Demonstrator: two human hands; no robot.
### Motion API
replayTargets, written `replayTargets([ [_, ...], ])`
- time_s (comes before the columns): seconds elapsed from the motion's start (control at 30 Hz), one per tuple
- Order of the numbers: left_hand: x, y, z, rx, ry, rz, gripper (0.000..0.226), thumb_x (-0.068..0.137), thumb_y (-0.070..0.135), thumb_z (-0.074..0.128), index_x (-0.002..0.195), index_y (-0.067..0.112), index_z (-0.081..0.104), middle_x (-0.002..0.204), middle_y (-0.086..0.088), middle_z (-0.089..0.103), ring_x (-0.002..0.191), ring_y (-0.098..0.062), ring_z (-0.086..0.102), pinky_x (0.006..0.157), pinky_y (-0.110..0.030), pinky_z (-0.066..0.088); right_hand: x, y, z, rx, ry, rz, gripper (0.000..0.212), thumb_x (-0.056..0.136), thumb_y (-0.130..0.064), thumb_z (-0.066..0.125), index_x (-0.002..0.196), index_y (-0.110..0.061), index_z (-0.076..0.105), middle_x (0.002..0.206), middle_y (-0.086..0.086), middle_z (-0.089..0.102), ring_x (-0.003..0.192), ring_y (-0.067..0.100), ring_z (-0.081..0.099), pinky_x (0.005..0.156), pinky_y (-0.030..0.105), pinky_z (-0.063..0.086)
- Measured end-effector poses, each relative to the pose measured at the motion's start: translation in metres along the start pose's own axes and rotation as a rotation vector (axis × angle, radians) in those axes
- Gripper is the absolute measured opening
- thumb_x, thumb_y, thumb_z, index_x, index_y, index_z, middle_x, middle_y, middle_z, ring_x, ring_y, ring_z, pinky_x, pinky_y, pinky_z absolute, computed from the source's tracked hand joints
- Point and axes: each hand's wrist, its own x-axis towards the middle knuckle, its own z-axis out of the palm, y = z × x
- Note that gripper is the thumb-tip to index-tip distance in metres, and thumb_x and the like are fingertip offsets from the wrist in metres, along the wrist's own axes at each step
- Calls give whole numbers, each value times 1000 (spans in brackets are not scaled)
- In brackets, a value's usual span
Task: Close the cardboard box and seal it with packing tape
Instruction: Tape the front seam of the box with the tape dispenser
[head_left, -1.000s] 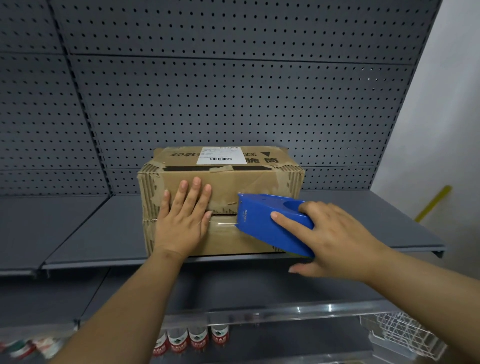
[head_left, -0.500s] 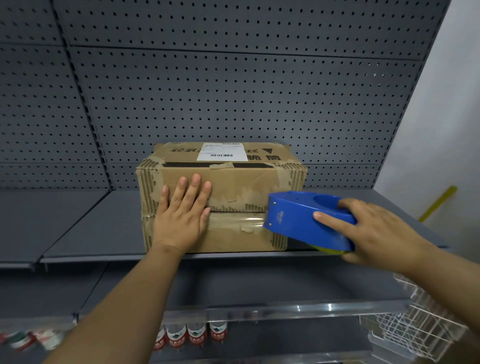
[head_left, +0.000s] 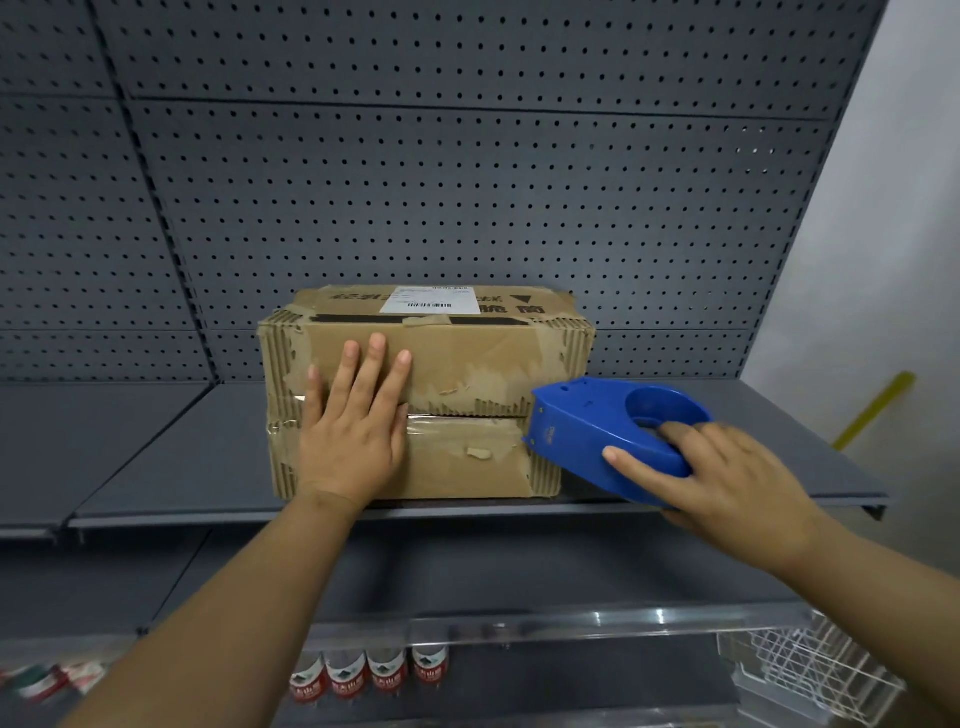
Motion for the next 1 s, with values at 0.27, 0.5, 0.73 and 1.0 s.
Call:
replayTargets([
  [0.27,20,67,12,1,86,220,58,96,47,27,149,31,8,158,5,-13,145,-16,-8,116,-43,-4,-2,-12,-7,34,-17,50,79,59,-13,73,130,-29,42,102,17,54,68,31,59,65,39,51],
  [0.5,19,74,29,46,164,255,57,95,48,31,148,34,15,159,5,-7,146,-19,-6,115,-44,-3,-6,1,-8,77,-99,78,86,55,-38,79,132,-35,39,104,14,43,74,29,60,68,36,51],
  [0.73,19,75,29,52,145,255,54,96,47,22,148,36,11,158,7,-8,145,-18,-9,116,-44,-8,-16,20,-2,99,-154,64,108,46,-35,85,136,-36,25,94,17,58,73,28,60,64,35,52],
  [1.0,20,79,25,55,119,261,53,97,48,18,148,36,7,158,7,-11,145,-17,-12,115,-43,-11,-33,43,-2,157,-131,69,106,47,-37,85,134,-37,25,93,19,59,72,30,61,61,35,52],
])
